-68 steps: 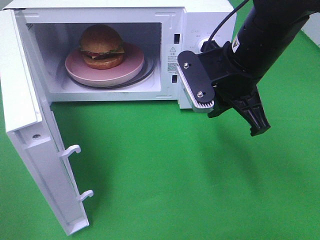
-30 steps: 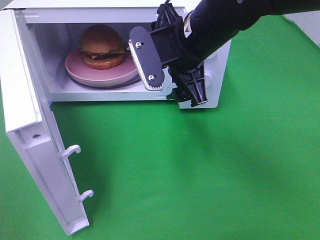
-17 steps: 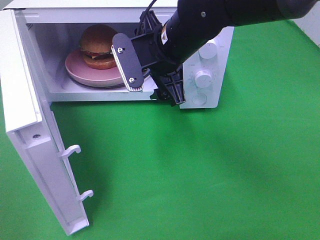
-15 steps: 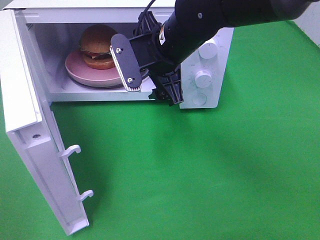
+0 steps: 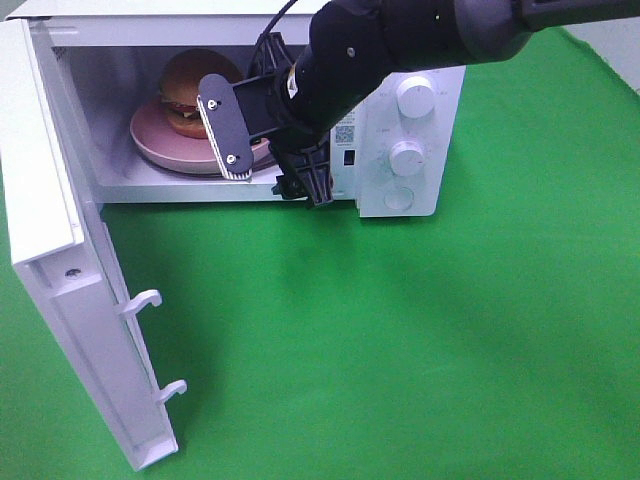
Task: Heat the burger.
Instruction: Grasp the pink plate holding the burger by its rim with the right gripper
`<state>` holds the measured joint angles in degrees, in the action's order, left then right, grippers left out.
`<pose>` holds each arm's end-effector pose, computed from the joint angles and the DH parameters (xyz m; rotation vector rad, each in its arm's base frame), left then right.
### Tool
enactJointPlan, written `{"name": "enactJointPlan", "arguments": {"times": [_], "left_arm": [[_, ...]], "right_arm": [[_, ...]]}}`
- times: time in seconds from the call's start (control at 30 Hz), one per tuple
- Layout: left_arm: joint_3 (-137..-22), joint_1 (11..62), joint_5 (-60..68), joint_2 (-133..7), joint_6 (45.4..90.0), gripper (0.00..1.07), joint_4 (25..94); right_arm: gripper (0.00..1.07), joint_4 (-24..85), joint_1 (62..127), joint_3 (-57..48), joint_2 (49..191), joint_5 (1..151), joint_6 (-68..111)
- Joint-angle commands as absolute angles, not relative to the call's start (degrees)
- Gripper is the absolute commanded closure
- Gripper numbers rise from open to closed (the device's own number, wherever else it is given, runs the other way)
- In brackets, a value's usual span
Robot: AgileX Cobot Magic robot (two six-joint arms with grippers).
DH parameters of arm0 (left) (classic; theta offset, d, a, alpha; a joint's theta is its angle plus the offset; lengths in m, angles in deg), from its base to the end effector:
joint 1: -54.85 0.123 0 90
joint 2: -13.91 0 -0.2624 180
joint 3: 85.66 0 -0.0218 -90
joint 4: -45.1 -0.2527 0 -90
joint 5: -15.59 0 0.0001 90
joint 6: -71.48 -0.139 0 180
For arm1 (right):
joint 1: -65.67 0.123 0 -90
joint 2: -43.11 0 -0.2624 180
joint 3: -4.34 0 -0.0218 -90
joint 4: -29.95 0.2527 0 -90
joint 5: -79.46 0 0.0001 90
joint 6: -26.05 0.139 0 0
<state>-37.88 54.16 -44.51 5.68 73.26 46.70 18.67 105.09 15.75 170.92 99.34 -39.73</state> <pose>0.0623 -0.0041 0.2587 -0.0181 2.0266 -0.0606 0.3870 0.3061 0.1378 -2.0200 1.3048 -0.3846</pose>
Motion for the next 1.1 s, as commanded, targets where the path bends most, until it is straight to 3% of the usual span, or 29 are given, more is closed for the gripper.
{"name": "enactJointPlan", "arguments": {"times": [0.03, 1.1], "left_arm": [[-37.76, 54.27, -44.00, 6.94, 73.20, 0.09, 46.76], [-37.76, 54.27, -44.00, 6.94, 73.20, 0.09, 46.76]], "right_arm": [[0.22, 18.38, 105.26, 18.84, 174.07, 99.00, -38.98], [0.25, 19.75, 103.09, 41.42, 192.75, 100.77, -36.46]]}}
